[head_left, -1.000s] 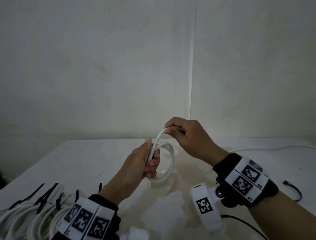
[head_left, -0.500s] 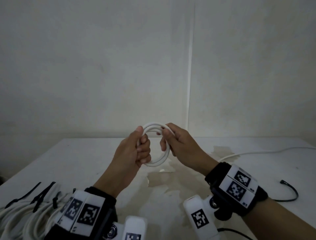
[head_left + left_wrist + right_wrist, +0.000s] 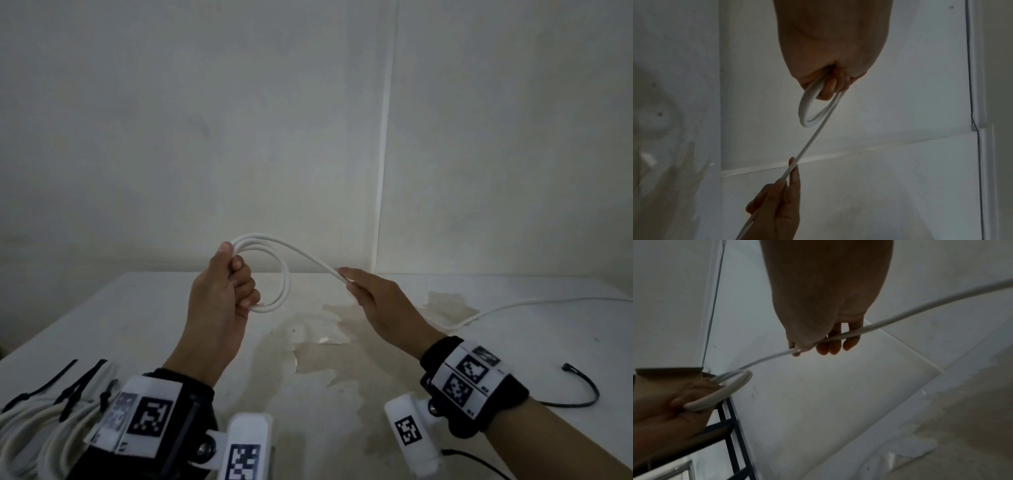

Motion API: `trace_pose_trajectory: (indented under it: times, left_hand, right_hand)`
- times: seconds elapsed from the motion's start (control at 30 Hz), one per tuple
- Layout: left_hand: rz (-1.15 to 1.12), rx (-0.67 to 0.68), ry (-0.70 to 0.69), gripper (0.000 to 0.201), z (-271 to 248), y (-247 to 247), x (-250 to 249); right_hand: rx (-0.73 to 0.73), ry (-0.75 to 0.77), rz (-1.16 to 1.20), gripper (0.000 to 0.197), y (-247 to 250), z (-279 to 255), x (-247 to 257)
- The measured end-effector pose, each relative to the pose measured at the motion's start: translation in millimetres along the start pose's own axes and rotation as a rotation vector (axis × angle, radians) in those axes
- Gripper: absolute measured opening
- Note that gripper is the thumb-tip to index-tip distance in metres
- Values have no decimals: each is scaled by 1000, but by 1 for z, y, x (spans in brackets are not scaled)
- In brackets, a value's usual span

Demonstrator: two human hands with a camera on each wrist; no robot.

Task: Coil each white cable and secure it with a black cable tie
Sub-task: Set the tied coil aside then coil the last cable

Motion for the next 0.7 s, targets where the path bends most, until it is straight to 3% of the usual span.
trace_pose_trajectory:
  times: [0.13,0.43,0.7]
  left_hand:
    - [-45,-57,-73,35,9,8,-9]
    - [73,-111,-191,36,16,3,-3]
    - [256,-100,-222,38,17,-4,21]
  right_hand:
    - [-65,122,-225,37,-19,2,-12]
    - [-171,624,-631,31,-41,5,18]
    - [-203,780,-693,27,-45,-5,36]
Point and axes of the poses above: each hand's wrist, its own z-axis towards the middle knuckle, its own y-axis out of the back of the hand, x = y × z, the point moved 4 cm from there along z, towards the middle knuckle, and after that the axes turned 14 degrees about -z, right-handed, at the moved point
